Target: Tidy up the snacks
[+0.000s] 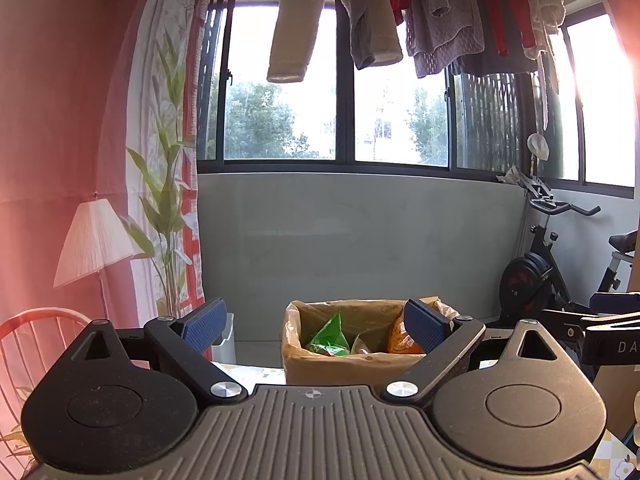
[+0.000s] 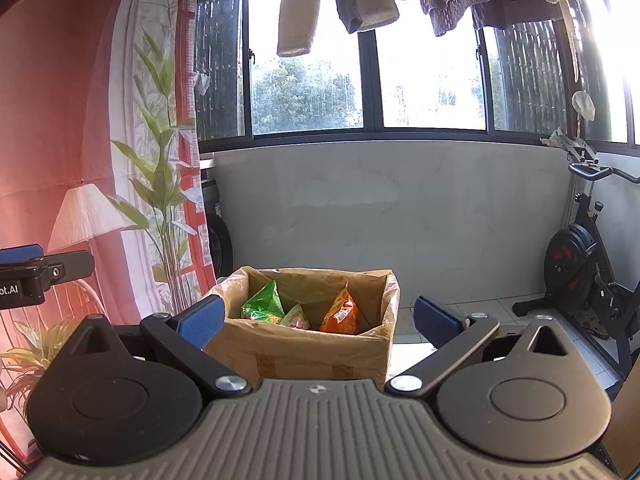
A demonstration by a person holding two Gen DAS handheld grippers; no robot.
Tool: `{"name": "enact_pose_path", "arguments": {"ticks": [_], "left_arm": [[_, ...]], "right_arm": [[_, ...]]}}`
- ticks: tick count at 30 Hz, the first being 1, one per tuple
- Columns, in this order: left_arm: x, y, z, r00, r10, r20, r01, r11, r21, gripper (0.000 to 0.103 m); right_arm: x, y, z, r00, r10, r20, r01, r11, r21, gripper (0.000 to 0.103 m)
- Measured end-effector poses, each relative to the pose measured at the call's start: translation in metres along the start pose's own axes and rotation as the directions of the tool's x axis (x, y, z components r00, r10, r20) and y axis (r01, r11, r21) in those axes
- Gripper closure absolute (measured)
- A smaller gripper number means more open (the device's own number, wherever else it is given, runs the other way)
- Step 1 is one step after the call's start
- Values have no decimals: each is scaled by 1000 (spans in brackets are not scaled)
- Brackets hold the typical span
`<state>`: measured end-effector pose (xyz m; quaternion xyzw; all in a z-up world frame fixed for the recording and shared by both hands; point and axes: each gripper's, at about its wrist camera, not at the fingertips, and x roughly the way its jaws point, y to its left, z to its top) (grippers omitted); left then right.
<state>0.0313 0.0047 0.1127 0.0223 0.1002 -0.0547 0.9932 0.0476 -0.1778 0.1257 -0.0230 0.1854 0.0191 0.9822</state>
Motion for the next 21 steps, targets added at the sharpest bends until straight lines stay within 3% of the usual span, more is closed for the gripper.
{"name": "enact_pose_path", "arguments": {"ticks": [21], "left_arm": [[1,4,-2,1000,-8,-4,8,1000,-13,7]], "right_arm": [[0,1,-2,1000,-2,1,2,1000,-3,0]]}}
